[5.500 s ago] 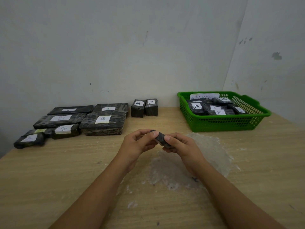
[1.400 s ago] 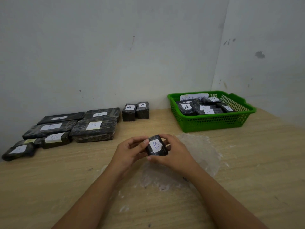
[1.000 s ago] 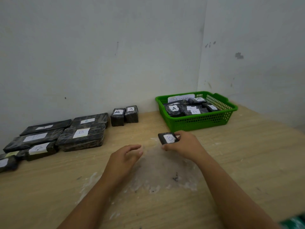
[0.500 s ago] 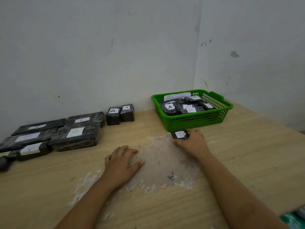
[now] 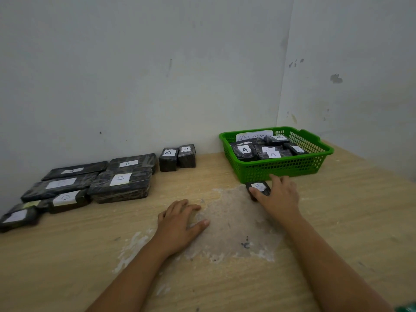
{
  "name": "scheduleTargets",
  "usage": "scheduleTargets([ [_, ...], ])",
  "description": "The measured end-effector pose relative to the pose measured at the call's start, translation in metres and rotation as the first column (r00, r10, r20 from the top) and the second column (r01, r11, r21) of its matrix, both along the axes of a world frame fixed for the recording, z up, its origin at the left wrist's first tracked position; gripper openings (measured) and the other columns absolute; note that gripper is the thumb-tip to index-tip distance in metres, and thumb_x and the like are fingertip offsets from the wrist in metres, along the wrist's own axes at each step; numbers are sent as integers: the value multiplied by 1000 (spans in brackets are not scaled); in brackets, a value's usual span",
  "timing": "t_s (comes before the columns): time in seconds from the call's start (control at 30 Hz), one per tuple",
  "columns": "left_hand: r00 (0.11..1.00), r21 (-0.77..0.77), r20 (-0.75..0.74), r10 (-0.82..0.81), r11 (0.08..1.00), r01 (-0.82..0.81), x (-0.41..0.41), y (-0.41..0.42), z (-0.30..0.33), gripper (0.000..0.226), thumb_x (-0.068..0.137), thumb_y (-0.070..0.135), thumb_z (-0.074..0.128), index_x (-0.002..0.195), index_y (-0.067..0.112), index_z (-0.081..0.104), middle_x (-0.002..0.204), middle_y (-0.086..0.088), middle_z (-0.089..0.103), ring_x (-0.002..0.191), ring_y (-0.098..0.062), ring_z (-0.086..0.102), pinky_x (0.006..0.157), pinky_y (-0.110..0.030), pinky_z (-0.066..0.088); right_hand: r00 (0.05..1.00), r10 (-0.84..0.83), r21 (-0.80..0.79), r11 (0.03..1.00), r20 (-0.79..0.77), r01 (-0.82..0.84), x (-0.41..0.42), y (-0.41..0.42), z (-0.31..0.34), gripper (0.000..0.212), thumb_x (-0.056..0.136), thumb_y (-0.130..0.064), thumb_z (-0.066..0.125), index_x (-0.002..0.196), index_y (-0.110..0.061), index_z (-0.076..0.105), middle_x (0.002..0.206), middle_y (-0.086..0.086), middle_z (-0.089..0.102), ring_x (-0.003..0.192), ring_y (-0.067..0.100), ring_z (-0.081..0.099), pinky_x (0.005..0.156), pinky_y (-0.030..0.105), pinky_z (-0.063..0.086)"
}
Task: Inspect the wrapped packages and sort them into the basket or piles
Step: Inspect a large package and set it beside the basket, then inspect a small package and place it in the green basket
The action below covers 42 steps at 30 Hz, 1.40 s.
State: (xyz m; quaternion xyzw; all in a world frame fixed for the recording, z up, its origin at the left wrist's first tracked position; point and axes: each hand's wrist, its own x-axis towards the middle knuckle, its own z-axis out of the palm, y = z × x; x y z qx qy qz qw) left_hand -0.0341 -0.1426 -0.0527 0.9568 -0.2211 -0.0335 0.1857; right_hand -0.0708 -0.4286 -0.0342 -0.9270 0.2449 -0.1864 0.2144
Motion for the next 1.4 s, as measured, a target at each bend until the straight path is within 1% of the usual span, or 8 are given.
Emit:
scheduleTargets([
  [0.17,1000,2,-10,-1,1000,1,0,0,1,61,95,74,42,149,46,40,167,7,23,156,-16,12,123,-44,11,955,199,-57,980,221,-191,-8,32,6,52,94,-55,63,130,-17,60,119,3,49,113,20,49,98,35,39],
  [0.33,1000,7,-3,3,1000,-3,0,1,2,61,95,73,43,149,46,40,167,7,23,156,-16,12,123,-44,12,880,472,-101,879,41,-467,-2,67,-9,45,102,-51,49,139,-24,55,134,-1,48,128,17,46,111,35,38],
  [0.47,1000,-3,7,5,1000,-5,2,1,-1,62,94,74,44,149,46,40,167,7,23,156,-16,12,122,-43,11,817,561,-183,796,-135,-577,5,80,-24,45,106,-45,41,146,-25,48,146,0,45,133,19,41,113,36,34],
  [0.73,999,-14,26,29,999,-28,1,-2,-4,61,94,74,44,149,46,41,166,9,24,155,-14,12,121,-42,11,800,585,-189,777,-135,-601,23,85,-32,45,104,-46,42,144,-25,49,149,-2,46,139,17,38,116,36,31],
  [0.97,975,-182,55,214,963,-201,21,-16,12,48,96,60,56,139,40,50,147,12,43,142,-13,35,113,-38,26,796,592,-173,777,-128,-606,65,85,-30,39,107,-28,38,145,-24,47,150,-1,44,141,18,36,116,34,28],
  [1.23,941,-233,215,261,950,-210,156,-45,46,39,102,26,58,141,18,55,144,-7,52,136,-29,46,110,-43,38,797,591,-180,776,-126,-604,63,84,-37,52,105,-41,19,149,-28,45,159,-3,38,147,14,30,121,30,20],
  [1.3,924,-197,262,277,953,-230,190,-51,56,40,103,29,59,141,17,55,144,-9,53,134,-30,47,108,-42,37,792,597,-165,774,-127,-611,63,83,-36,64,97,-44,10,148,-30,45,160,-5,36,147,13,29,122,29,20],
  [1.4,923,-110,308,230,973,-205,231,-53,68,41,102,33,60,141,21,55,145,-6,53,134,-28,46,108,-42,36,785,606,-130,775,-130,-619,66,76,-35,56,95,-43,23,145,-36,45,160,-12,34,147,7,26,120,26,17],
])
